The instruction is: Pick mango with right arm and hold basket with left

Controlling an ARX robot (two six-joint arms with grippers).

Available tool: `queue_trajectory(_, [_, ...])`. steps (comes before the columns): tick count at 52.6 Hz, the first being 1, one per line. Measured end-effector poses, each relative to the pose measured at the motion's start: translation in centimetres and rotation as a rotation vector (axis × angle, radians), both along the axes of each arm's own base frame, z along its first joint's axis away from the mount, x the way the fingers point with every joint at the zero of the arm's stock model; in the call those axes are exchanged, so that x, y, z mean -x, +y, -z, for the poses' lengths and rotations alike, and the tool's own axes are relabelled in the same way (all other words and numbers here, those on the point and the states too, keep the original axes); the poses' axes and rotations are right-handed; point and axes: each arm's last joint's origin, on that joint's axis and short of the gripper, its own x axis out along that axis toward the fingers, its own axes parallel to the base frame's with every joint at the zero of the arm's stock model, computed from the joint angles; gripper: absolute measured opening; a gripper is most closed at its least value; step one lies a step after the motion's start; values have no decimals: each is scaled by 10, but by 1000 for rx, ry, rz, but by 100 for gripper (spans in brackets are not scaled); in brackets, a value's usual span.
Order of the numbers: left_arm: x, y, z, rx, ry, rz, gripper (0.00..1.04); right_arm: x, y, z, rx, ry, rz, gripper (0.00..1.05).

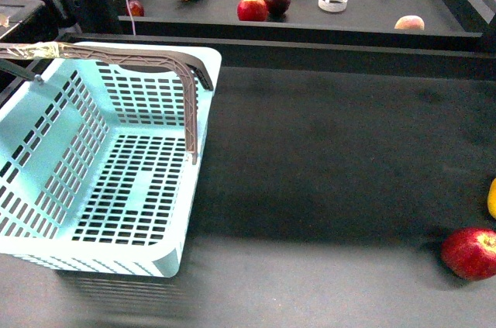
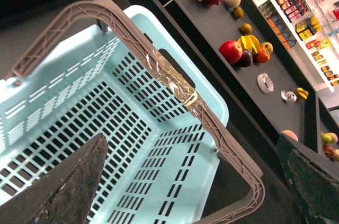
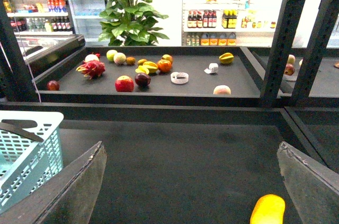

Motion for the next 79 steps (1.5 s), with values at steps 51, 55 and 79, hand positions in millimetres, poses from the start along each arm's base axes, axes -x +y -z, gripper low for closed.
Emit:
queue_trajectory(51, [-126,6,52,282,105,-100,97,0,0,0,0,0,0,96])
queue_trajectory(55, [-133,7,54,289,103,-104,97,0,0,0,0,0,0,96])
queue_trajectory(79, [-141,7,61,316,104,-108,58,0,0,0,0,0,0,96])
